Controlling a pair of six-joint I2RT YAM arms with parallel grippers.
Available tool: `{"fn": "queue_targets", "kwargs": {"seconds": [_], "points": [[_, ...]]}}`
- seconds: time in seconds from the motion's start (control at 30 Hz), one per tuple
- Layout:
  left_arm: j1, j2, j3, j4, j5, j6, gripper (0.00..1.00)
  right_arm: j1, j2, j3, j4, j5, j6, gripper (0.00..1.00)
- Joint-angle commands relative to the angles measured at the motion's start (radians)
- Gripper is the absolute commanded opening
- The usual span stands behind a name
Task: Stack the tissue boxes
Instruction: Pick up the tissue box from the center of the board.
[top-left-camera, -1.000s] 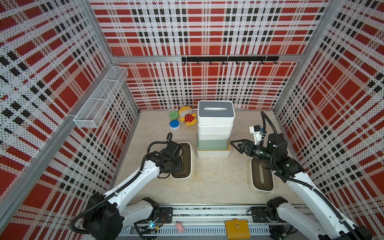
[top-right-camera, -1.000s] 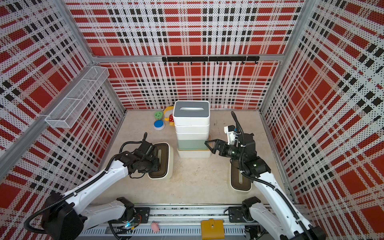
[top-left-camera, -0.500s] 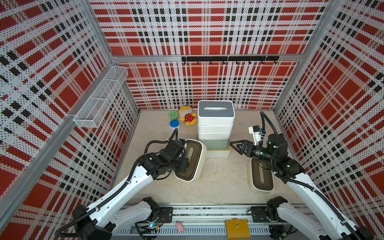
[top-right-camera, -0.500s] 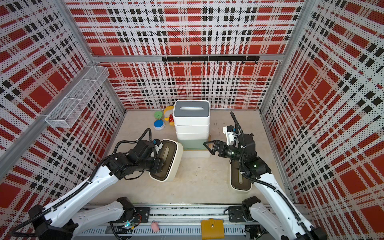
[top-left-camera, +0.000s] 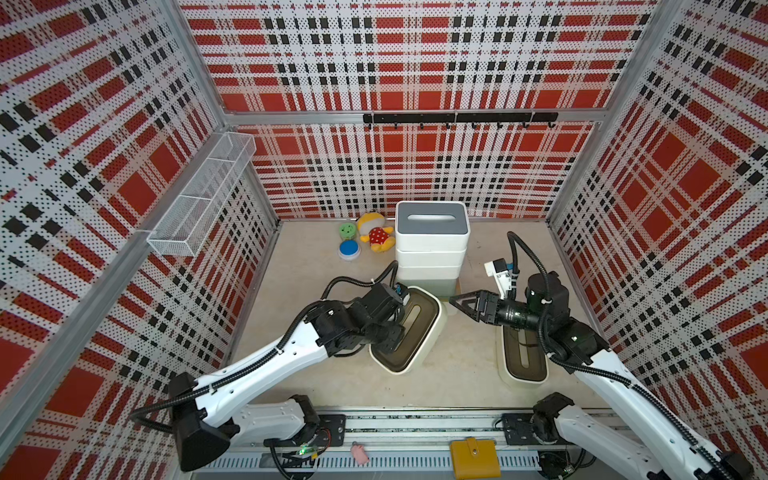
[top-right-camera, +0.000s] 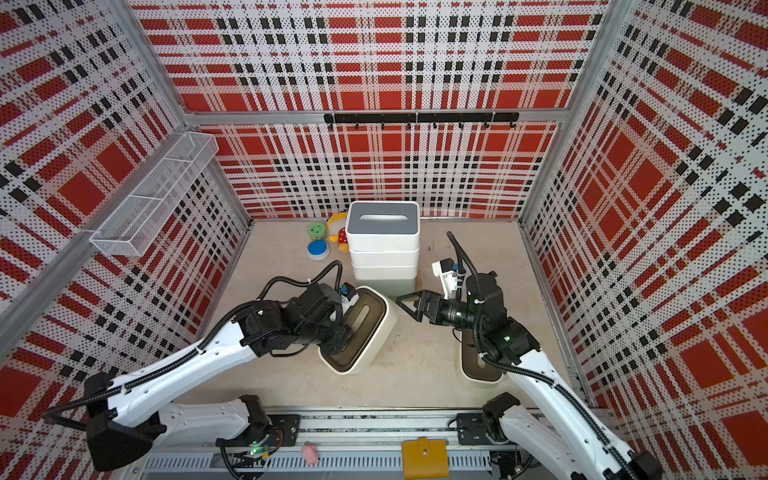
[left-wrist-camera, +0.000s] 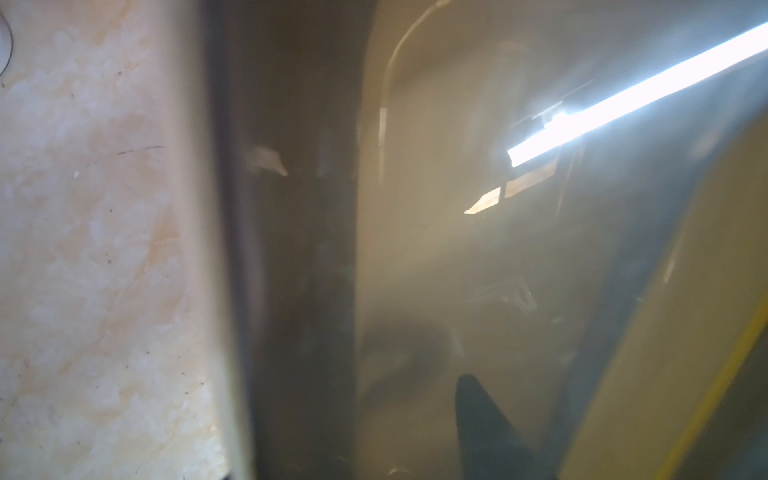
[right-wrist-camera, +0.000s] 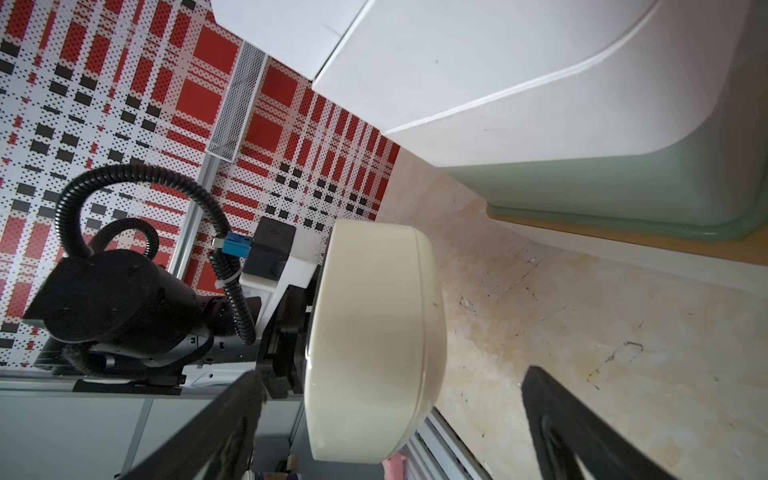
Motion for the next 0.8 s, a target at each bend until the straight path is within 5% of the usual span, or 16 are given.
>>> {"fn": "queue_targets", "kwargs": {"seconds": [0.0,0.47,0.77], "points": [[-0.028,0.021,0.057,0.04,-0.042,0.015,0.48,0.033,0.016,-0.011,0.058,-0.014,0.012,1.0],[-0.093,0.046,0.088,0.046,-0.089,0.037,0.48,0.097,0.069,-0.031,0.115,0.004,0.016,1.0],[-0.1,0.039,0.084,0.052,-0.12,0.034,0.48,0.104,0.07,-0.039,0.111,0.008,0.018,0.89]]}}
